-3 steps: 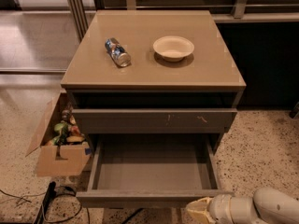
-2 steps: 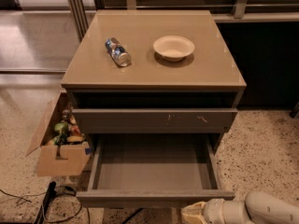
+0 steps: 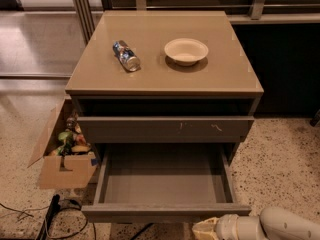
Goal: Close middle drawer
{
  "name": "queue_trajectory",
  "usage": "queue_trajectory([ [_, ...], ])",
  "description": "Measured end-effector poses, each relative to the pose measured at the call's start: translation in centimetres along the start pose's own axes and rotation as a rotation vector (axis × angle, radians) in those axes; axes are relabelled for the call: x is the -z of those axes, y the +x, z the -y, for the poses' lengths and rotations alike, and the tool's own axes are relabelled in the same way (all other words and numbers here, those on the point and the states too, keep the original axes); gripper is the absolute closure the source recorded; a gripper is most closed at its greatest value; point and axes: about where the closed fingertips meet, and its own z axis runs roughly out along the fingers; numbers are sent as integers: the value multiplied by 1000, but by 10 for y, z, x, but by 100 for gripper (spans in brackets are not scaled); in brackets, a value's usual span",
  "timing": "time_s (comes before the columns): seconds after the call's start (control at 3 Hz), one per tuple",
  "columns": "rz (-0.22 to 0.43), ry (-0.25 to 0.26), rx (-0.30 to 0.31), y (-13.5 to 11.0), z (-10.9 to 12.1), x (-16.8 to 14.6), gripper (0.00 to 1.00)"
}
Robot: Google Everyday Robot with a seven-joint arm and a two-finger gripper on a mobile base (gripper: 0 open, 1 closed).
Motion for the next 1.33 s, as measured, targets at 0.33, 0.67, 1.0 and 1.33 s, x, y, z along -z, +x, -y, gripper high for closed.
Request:
queue_trajectory([
  [0.33,8,2,-4,-2,-6,-1,34],
  [0.67,30,-15,-17,-19,8,-15,10],
  [1.0,36,-36,-35,-23,16,-24,0],
  [1.33,51,-44,-49,-37,47,-32,19],
])
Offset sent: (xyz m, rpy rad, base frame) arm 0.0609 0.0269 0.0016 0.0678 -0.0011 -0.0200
